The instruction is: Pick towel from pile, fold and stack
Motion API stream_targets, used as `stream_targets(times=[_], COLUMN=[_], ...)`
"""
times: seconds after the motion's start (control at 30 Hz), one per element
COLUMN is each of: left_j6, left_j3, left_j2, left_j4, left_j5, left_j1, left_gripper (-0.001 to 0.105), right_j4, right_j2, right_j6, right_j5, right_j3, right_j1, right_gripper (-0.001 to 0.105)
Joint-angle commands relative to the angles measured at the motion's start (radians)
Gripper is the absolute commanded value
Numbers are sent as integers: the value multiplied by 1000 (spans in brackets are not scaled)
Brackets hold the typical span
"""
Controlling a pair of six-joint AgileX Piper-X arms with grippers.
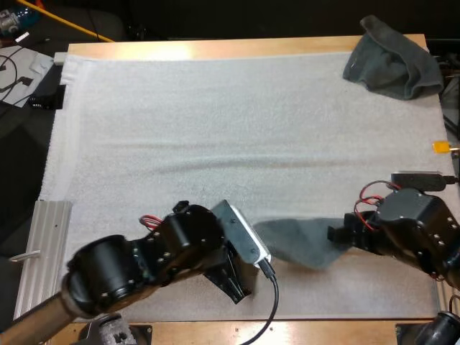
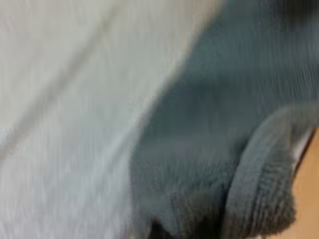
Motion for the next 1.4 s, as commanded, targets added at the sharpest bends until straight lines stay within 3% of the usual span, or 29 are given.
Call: stream_targets(times=[0.0, 0.27, 0.43, 0.6, 0.8, 0.87, 1.07, 1.37], left_j6=[-24, 10, 72, 155, 223, 210, 216, 213], left_j3=[-57, 12, 118, 189, 192, 194, 200, 202], left_j2=[-21, -21, -1, 57, 202, 197, 314, 455], left_j4=[47, 40, -93, -243, -374, -378, -488, -629], left_j5=[-8, -74, -98, -29, 152, 118, 191, 229], left_j1=[0, 2, 125, 314, 515, 504, 649, 739], left_gripper=[0, 0, 0, 0, 0, 0, 0, 0], right_j4=[76, 65, -54, -223, -404, -393, -495, -624], right_j2=[-14, 59, 179, 325, 470, 467, 572, 673], right_j6=[2, 39, 47, 45, 44, 29, 24, 35], right_j5=[-26, -8, 74, 108, 48, 59, 49, 40], right_j3=[-40, 15, 71, 88, 86, 81, 77, 76], right_j1=[9, 38, 34, -24, -155, -143, -218, -283], right_gripper=[0, 0, 0, 0, 0, 0, 0, 0])
